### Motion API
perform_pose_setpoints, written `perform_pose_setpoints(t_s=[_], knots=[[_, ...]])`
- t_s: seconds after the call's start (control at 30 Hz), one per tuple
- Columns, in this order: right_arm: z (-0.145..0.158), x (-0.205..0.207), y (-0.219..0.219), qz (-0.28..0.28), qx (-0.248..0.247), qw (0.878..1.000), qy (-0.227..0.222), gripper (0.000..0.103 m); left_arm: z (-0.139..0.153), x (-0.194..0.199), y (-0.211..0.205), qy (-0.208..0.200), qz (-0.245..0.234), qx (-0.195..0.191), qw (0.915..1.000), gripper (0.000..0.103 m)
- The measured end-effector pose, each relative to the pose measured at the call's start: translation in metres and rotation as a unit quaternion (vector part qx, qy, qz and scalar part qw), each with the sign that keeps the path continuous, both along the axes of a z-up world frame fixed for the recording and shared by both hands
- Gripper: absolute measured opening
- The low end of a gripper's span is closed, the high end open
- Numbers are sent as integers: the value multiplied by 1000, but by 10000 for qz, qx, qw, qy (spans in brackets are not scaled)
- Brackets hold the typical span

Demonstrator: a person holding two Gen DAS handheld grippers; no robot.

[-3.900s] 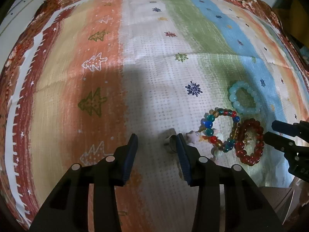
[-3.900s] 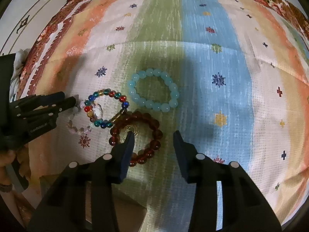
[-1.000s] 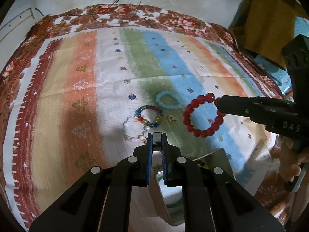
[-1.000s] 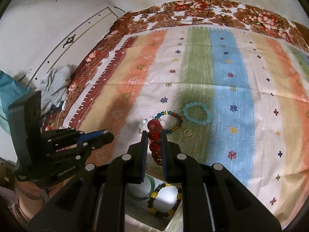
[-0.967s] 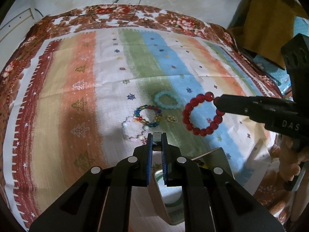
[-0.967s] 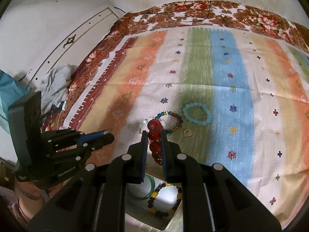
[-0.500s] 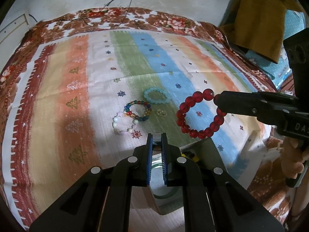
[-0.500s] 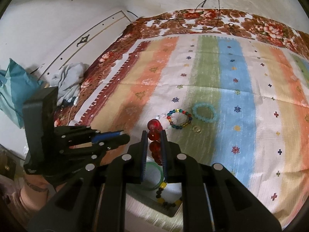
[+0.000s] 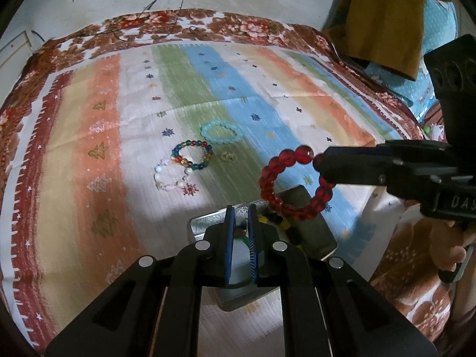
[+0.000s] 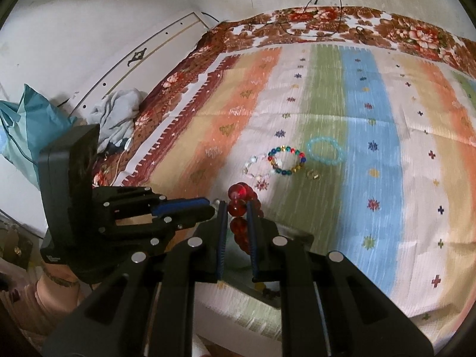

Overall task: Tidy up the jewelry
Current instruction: 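Carry the ring and dark red bracelet into the tin box and open both tools, then withdraw both open tools from the box toward the remaining bracelets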

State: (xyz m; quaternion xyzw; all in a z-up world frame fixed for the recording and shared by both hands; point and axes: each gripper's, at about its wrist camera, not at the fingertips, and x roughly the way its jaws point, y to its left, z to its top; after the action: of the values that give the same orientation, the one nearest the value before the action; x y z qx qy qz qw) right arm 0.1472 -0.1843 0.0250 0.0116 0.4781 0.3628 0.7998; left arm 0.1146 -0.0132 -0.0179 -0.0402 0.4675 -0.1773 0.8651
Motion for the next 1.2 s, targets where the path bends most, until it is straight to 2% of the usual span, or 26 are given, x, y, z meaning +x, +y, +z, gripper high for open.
perform_pose_setpoints(t_s=[0.1,0.17,0.23,0.37,0.43,0.57,0.67,0.83,1.0,1.1,1.2], knots=[[-10,-1,-2,-18,-79,9998,198,15,0,1,-2,2,6,10,10000,45],[-13,0,-2,-43,-133,9996,238,16,1,1,-1,-39,26,6,10000,45],[-14,2,-3,-105,-166,9995,237,26,2,1,1,-36,59,-16,10000,45],[-17,8,-6,-224,-231,9992,246,31,0,6,10,-1,205,-7,9998,45],[-18,10,-7,-258,-246,9990,263,44,0,9,15,13,282,-1,9996,46],[-20,17,-8,-365,-346,9984,250,49,-3,18,23,51,461,27,9989,46],[-22,23,-10,-384,-242,9983,369,59,-6,25,25,89,531,123,9985,46],[-25,33,-12,-507,-298,9974,428,61,-10,36,26,141,568,257,9980,47],[-29,42,-9,-557,-429,9966,430,69,-16,48,32,258,700,374,9965,48],[-34,51,-8,-630,-565,9953,478,73,-15,53,32,236,687,423,9965,54],[-38,57,-8,-686,-639,9942,522,74,-17,56,33,278,707,453,9961,54]])
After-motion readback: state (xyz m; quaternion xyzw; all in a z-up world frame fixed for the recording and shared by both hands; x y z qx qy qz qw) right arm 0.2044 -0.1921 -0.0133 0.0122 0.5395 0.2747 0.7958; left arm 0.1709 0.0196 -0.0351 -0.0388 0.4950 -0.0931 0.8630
